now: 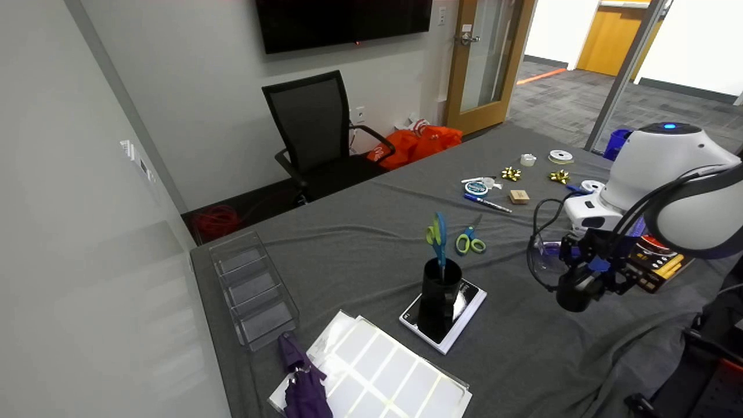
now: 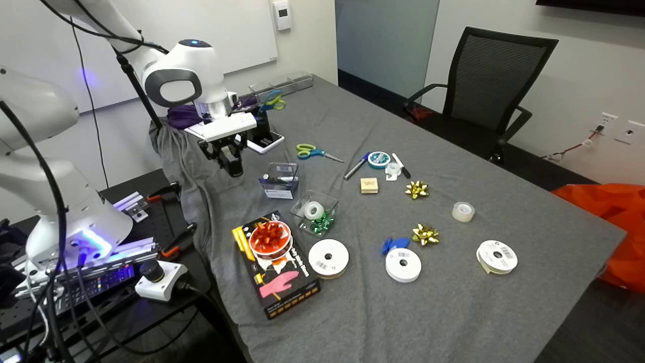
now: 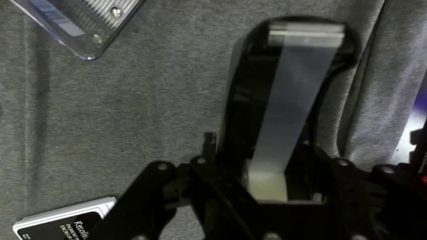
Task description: Move the tape dispenser forwards.
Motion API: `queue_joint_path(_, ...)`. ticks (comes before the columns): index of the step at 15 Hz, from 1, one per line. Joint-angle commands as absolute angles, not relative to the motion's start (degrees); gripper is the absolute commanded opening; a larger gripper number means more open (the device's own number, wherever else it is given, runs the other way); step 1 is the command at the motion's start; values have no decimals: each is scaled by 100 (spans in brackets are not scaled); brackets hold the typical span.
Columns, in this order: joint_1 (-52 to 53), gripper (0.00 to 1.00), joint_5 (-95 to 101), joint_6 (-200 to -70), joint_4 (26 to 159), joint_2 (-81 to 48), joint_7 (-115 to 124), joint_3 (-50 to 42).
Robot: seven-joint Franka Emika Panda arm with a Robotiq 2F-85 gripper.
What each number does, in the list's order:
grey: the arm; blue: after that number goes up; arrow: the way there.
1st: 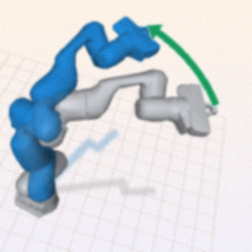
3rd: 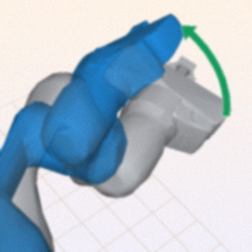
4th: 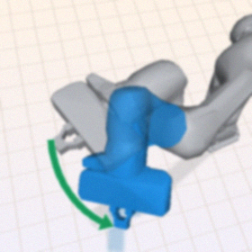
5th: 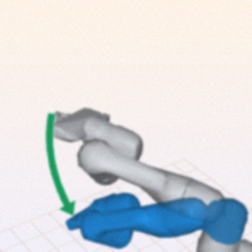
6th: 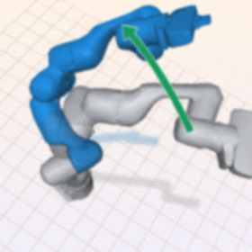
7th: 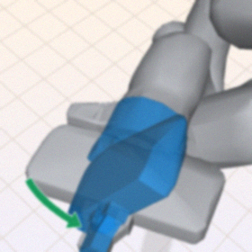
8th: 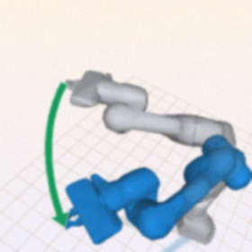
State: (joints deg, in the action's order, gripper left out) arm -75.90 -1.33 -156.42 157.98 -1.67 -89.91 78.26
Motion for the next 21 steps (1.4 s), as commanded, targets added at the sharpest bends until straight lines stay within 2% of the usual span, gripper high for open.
queue_joint_path(1,-7577,36,-4,-15500,15624,-536,-8838,7680)
queue_joint_path(7,-7323,36,272,-15641,15493,-956,-8799,7182)
queue_joint_path(14,-6250,36,1546,-15927,15337,-1131,-7772,5930)
queue_joint_path(15,-5473,36,1349,-16012,15290,-1058,-7864,5220)
queue_joint_path(21,-3050,36,1332,-16587,14859,-1729,-7720,2798)
